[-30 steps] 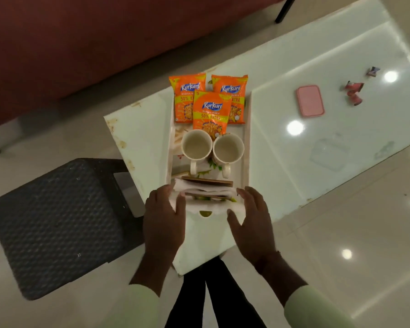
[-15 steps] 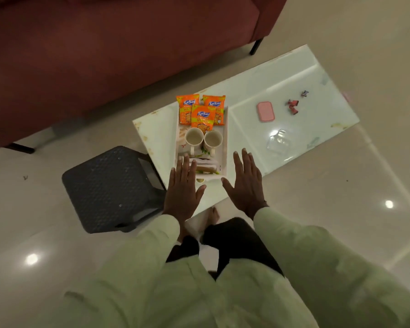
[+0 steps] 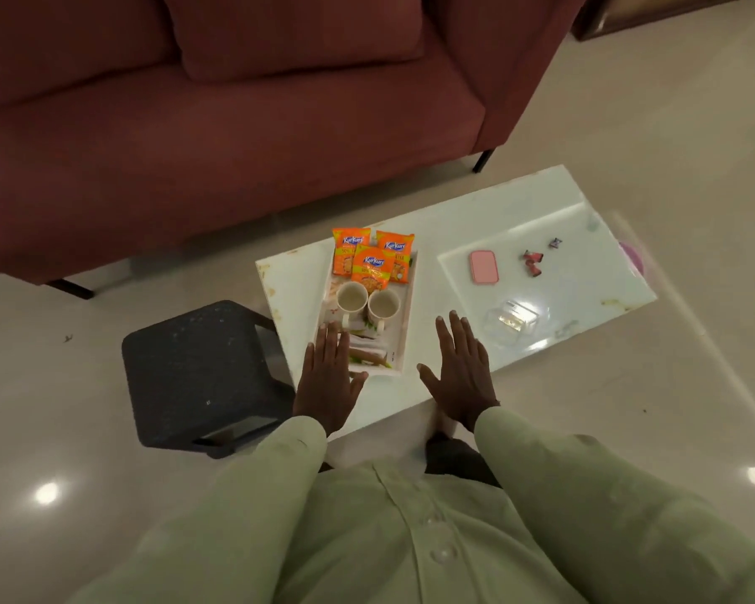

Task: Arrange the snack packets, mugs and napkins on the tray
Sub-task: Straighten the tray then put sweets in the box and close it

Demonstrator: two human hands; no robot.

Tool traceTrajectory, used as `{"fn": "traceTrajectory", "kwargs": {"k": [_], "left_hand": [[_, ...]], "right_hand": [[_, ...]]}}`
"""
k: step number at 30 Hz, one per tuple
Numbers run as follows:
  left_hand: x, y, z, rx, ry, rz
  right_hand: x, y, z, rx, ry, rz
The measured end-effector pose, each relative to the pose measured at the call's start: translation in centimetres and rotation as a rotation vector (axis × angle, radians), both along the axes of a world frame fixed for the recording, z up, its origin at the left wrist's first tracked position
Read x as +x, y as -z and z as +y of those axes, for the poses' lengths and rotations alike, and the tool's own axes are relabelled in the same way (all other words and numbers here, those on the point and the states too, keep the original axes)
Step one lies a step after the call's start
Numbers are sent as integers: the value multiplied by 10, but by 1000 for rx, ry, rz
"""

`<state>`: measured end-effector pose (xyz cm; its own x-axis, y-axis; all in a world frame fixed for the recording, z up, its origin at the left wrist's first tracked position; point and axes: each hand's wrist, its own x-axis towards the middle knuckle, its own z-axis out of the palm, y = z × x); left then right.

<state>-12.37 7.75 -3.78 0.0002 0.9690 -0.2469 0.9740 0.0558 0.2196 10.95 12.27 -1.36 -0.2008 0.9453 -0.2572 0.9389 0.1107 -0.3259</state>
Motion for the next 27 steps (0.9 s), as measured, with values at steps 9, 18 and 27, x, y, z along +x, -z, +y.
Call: {"fn": "traceTrajectory", "kwargs": {"k": [9, 18, 27], "left_hand": [[108, -5, 38, 27, -251, -74], [129, -24, 60, 77, -475, -232], [83, 15, 54, 125, -1279, -1153]], "right_hand": [[76, 1, 79, -1, -238, 16], [96, -11, 140, -4, -325, 35], [46, 5, 219, -228, -44, 321]]}}
